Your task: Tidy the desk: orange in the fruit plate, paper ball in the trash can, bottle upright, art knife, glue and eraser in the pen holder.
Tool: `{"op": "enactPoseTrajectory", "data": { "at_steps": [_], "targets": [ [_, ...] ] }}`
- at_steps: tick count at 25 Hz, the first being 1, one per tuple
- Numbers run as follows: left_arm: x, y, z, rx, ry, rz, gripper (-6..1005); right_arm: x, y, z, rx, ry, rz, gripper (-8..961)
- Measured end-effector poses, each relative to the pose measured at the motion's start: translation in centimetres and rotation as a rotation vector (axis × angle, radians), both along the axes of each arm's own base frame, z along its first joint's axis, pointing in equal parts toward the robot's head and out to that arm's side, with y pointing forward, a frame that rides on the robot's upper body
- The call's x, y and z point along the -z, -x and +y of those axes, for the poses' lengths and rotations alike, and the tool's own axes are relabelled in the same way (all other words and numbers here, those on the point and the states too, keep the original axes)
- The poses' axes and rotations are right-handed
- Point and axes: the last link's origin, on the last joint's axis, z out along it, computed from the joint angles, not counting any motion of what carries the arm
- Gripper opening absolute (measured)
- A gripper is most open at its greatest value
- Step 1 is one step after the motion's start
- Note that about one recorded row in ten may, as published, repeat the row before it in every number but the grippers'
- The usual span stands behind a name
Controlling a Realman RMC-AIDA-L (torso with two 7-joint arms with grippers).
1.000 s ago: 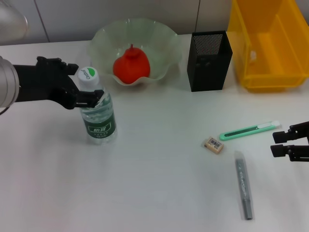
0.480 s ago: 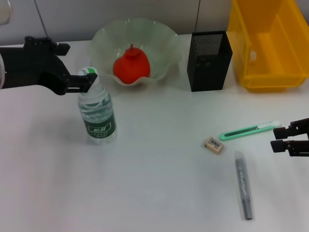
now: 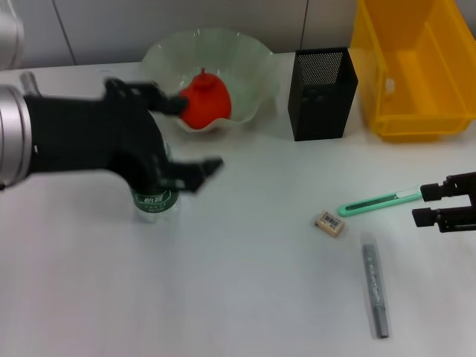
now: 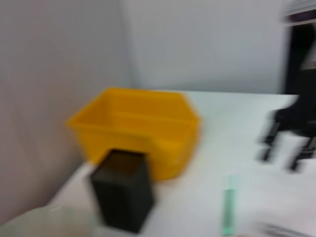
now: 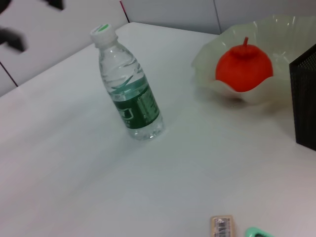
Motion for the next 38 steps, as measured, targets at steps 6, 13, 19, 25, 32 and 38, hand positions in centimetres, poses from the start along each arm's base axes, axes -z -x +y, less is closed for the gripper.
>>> {"op": "enactPoseTrajectory", "data": {
  "at_steps": [6, 13, 19, 25, 32, 38],
  "targets": [
    [0.4, -0.5, -2.3, 0.078, 0.155, -0.012, 802, 0.1, 0.0, 0.6, -0.001, -0.034, -0.009, 560],
    [0.4, 0.3, -3.3, 0.118, 0.207, -0.061, 725, 0.5, 0.7, 1.5, -0.016, -0.087, -0.036, 616],
    [-0.5, 2.2, -2.8, 0.118, 0.259, -0.208, 634, 1.5, 1.2, 1.9, -0.032, -0.127, -0.041, 642],
    [-1.0, 5.0, -1.5, 0.040, 0.323, -0.316, 544, 1.7, 1.9, 1.7, -0.125, -0.188, 0.043, 668],
    [0.1, 7.0, -2.0, 0.044, 0.399, -0.347, 511, 2.0, 2.4, 0.8, -0.118, -0.141, 0.107, 699],
    [0.4, 8.2, -2.0, 0.039, 0.398, -0.371, 492, 3.2, 3.3, 0.3, -0.068, -0.012, 0.111, 726]
  ]
}}
